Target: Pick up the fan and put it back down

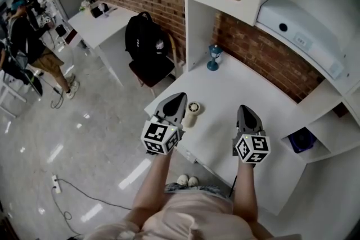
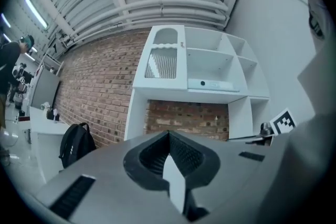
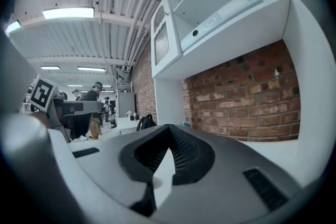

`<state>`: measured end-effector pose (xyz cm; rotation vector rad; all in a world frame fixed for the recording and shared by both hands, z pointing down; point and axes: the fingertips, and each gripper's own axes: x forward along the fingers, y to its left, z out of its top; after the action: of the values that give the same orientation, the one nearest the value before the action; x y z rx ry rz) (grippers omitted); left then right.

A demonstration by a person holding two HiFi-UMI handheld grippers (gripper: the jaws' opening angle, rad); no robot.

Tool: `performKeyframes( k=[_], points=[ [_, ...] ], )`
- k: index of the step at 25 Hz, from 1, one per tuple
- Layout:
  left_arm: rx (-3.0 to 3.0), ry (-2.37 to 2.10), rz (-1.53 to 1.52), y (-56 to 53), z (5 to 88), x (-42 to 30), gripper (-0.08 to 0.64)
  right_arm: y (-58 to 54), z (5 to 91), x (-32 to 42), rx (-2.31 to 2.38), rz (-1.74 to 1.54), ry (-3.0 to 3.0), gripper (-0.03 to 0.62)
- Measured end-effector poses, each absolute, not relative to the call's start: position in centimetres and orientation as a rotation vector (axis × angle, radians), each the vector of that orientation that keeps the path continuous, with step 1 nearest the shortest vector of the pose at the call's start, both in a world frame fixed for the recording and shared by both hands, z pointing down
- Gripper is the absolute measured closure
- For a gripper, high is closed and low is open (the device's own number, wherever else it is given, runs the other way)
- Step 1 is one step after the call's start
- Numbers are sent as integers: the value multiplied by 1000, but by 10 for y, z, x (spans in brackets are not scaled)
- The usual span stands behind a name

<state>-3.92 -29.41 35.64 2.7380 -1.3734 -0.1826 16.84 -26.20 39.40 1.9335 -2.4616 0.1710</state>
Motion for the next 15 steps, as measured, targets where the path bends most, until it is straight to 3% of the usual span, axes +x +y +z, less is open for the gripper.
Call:
performKeyframes(
  k=[15],
  points=[
    [2732,-1381,-139,-300,357,-42,532,-243,368,206,2086,29,-2430,578]
  ],
)
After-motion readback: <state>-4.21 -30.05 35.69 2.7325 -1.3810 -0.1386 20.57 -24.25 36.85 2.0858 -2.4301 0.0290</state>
